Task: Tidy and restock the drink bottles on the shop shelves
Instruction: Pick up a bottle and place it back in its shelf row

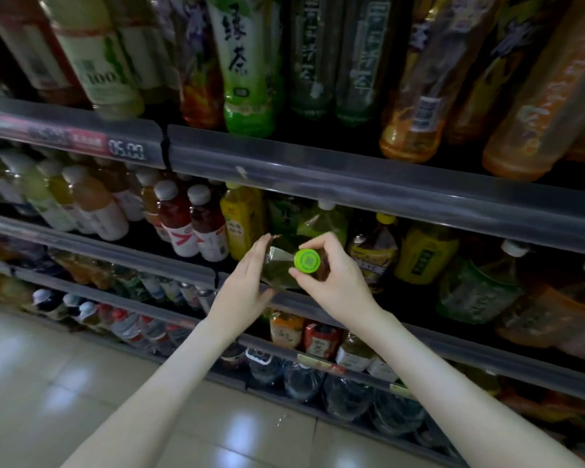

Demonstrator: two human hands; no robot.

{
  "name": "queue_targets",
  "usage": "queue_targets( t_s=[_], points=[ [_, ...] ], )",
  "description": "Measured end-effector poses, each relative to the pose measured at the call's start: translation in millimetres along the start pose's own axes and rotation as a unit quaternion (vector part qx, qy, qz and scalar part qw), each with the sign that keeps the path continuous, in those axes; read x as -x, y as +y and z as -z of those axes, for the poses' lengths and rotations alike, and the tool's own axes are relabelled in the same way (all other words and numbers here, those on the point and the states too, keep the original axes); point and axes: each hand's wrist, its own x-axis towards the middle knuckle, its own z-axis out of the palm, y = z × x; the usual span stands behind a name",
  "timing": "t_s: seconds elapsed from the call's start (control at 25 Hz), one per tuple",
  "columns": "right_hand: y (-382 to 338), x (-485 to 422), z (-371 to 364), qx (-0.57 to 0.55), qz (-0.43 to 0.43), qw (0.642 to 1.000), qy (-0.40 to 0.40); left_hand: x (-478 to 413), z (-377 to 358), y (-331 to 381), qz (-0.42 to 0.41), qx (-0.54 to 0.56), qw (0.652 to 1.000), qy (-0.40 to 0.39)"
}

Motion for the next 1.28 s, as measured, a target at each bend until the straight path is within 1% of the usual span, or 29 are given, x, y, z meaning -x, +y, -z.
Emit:
queue_targets(
  t_s=[0.12, 0.2, 0.32, 0.4, 0.48, 0.52, 0.6, 0.64, 0.68, 0.76, 0.8, 0.88, 0.96, 1.04, 1.12, 1.2, 1.24, 1.28],
  points=[
    [4, -31, -29, -0.028, -0.030, 0.999, 0.019, -9, 3, -22, 0.035, -0.008, 0.999, -0.006],
    [12, -45, -43, -0.020, -0.046, 0.998, 0.024, -13, -1, -34, 0.053, -0.006, 0.998, -0.011],
    [26, -58, -58, 0.032, -0.052, 0.998, 0.000, -15, -9, -52, 0.071, -0.002, 0.997, -0.024],
    [29, -63, -65, 0.113, -0.055, 0.992, 0.006, -19, -12, -60, 0.084, -0.001, 0.996, -0.013],
    [33, -64, -70, 0.261, -0.018, 0.964, 0.048, -23, -15, -63, 0.098, -0.005, 0.995, -0.008],
    [35, -64, -72, 0.315, 0.006, 0.948, 0.042, -24, -17, -63, 0.096, -0.002, 0.995, -0.005],
    [41, -67, -74, 0.366, 0.015, 0.930, -0.028, -28, -19, -64, 0.079, -0.004, 0.997, -0.001],
    [47, -70, -76, 0.394, 0.015, 0.917, -0.053, -31, -21, -68, 0.070, -0.032, 0.997, 0.012],
    [52, -72, -79, 0.426, 0.023, 0.903, -0.055, -35, -23, -74, 0.058, -0.090, 0.994, 0.033],
    [56, -78, -83, 0.478, 0.037, 0.877, -0.036, -45, -24, -80, 0.055, -0.213, 0.973, 0.067],
    [58, -80, -83, 0.490, 0.032, 0.871, -0.035, -49, -25, -79, 0.055, -0.253, 0.963, 0.080],
    [62, -84, -81, 0.497, 0.039, 0.867, -0.020, -51, -30, -75, 0.045, -0.285, 0.952, 0.107],
    [64, -92, -75, 0.498, 0.043, 0.866, -0.010, -53, -37, -70, 0.039, -0.301, 0.946, 0.109],
    [65, -97, -70, 0.493, 0.034, 0.869, -0.031, -62, -39, -70, 0.060, -0.312, 0.944, 0.094],
    [71, -94, -66, 0.496, 0.040, 0.867, -0.017, -67, -41, -68, 0.065, -0.291, 0.948, 0.112],
    [84, -82, -54, 0.513, 0.050, 0.857, 0.015, -63, -52, -64, 0.017, -0.263, 0.955, 0.136],
    [94, -75, -46, 0.528, 0.042, 0.848, 0.015, -59, -58, -64, -0.014, -0.252, 0.958, 0.137],
    [104, -70, -37, 0.546, 0.032, 0.837, -0.001, -55, -62, -63, -0.035, -0.238, 0.962, 0.127]
  ],
)
